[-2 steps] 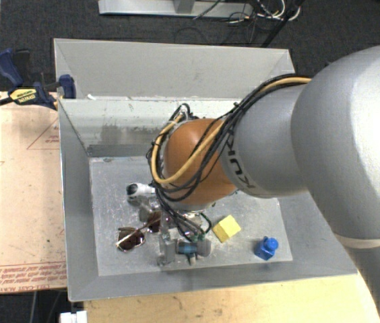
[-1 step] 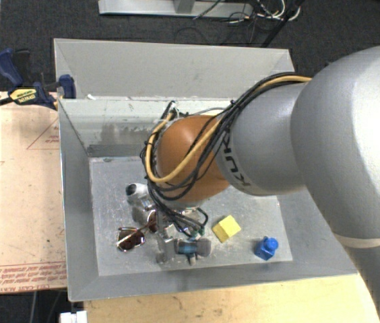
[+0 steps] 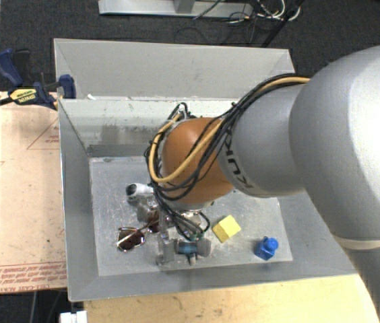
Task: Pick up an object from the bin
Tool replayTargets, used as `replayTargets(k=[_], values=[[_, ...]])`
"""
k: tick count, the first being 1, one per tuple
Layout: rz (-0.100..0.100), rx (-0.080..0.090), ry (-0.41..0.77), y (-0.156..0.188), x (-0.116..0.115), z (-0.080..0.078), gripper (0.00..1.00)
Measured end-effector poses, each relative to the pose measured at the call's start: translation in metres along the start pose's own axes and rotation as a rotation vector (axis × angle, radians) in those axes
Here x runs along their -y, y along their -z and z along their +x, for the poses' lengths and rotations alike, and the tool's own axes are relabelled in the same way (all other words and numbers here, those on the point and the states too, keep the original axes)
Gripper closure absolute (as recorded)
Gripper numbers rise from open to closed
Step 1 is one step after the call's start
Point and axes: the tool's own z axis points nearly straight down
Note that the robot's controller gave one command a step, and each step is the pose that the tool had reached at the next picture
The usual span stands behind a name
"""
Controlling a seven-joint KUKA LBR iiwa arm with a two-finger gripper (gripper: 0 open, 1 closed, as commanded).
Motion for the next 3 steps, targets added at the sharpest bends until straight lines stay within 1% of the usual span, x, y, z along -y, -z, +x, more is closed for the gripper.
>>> replayTargets(k=[1, 3], values=[[-0.001, 0.004, 0.135, 0.0009, -0.0074, -0.0065, 1.00], [-0.001, 0.002, 0.134, 0.0035, -0.0073, -0.0058, 1.00]])
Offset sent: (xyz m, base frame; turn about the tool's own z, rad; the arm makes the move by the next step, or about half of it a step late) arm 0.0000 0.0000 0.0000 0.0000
